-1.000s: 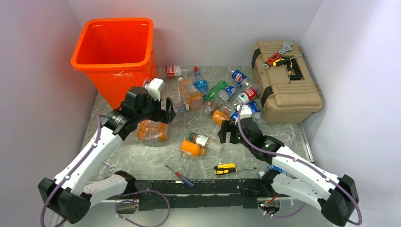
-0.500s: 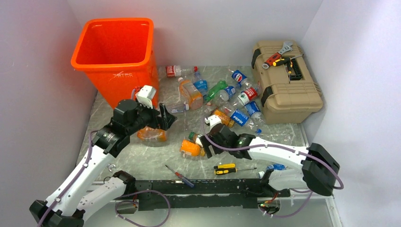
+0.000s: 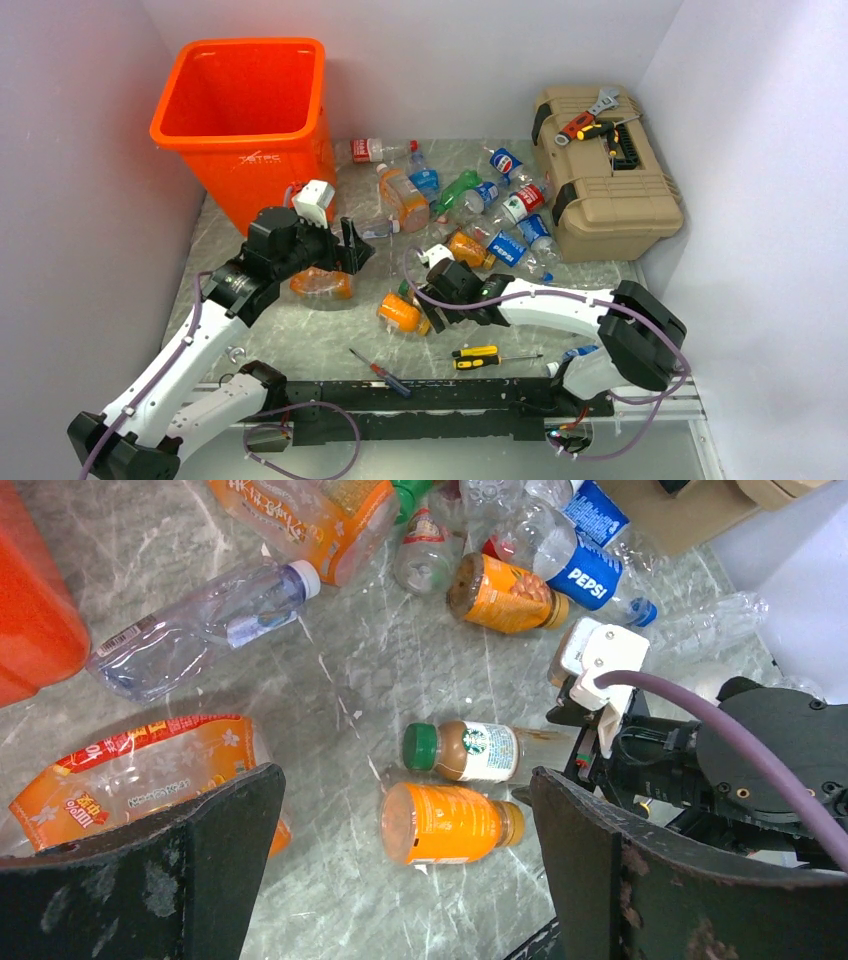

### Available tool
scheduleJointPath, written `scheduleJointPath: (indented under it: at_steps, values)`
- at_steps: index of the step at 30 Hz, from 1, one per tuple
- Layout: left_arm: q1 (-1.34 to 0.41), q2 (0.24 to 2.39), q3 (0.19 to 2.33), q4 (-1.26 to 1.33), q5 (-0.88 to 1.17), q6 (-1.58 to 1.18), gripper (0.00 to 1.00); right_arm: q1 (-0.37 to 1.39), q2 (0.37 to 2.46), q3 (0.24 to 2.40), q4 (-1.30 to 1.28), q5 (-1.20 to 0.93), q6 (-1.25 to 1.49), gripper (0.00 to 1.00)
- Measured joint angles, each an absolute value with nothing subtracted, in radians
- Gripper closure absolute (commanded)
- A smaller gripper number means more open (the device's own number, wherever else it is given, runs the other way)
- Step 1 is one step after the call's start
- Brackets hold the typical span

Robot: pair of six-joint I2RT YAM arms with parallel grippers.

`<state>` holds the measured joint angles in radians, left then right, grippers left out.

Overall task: Put the plastic bottles in the bin
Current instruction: Pick up the plastic bottle at the center of the board.

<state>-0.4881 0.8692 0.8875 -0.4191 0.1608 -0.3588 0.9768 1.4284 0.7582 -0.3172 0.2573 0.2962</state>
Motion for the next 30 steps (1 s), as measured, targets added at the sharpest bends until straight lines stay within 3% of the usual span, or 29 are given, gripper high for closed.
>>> scheduleJointPath:
  at_steps: [8, 14, 23, 30]
  values:
    - [-0.488, 0.87, 0.888, -0.427, 0.161, -0.357, 0.02, 0.976, 1.452, 0.758, -0.337, 0.257, 0.298, 0.21]
    - [-0.488, 0.87, 0.888, -0.427, 0.16, -0.357, 0.02, 0.976, 1.453, 0.758, -0.336, 0.237, 0.296, 0.23]
    - [-0.488, 0.87, 0.888, -0.427, 0.16, -0.357, 0.02, 0.976, 1.501, 0.759, -0.336, 0.204, 0.304, 0.46]
    - [-0.488, 0.867, 0.888, -0.426, 0.156, -0.358, 0.01, 0.976, 1.297, 0.756, -0.347, 0.214, 0.325, 0.53]
